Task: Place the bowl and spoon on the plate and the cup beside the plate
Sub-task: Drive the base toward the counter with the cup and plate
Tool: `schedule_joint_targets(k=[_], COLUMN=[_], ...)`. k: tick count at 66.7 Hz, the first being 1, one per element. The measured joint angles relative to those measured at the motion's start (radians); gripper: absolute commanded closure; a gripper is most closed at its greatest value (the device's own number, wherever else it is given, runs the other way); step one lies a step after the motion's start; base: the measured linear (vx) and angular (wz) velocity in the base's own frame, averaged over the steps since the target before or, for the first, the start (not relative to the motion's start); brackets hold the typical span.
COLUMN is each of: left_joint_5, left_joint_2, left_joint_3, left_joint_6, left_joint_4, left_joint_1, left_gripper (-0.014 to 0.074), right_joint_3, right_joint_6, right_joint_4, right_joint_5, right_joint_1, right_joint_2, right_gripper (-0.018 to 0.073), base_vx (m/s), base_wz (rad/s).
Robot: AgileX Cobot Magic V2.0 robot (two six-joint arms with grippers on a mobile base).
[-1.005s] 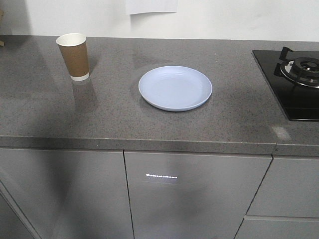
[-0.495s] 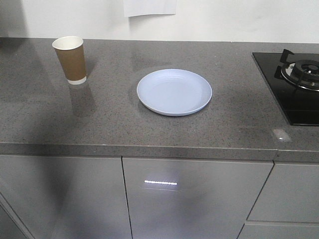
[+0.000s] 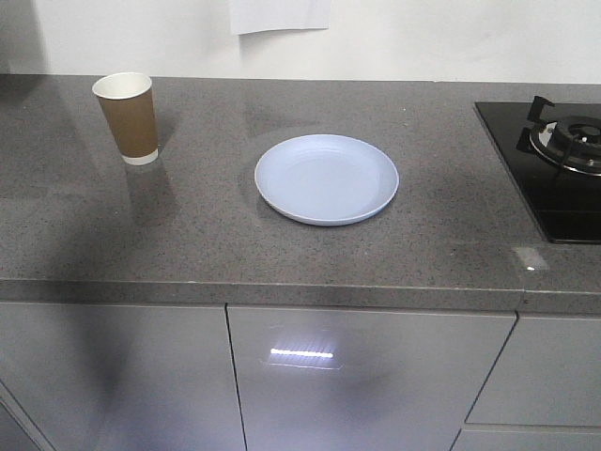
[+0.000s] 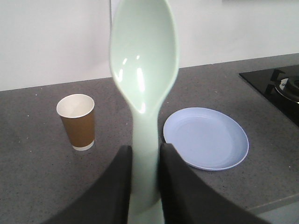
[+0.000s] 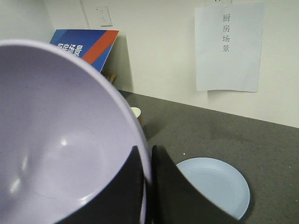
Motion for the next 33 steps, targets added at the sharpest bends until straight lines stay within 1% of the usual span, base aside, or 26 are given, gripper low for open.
schedule_joint_targets(k=[33], left_joint_5=[0.000], left_joint_2=[0.000], left_joint_3=[0.000], left_joint_6=[0.000], left_joint_4=[0.000], left_joint_1=[0.000], left_gripper=[0.0602], right_joint_3=[0.000], right_joint_6=[0.000], right_joint_4=[0.000], right_joint_5=[0.000], right_joint_1=[0.000], right_joint_2=[0.000], right_gripper=[0.0566], base_vx=[0.03], base_wz=[-0.01])
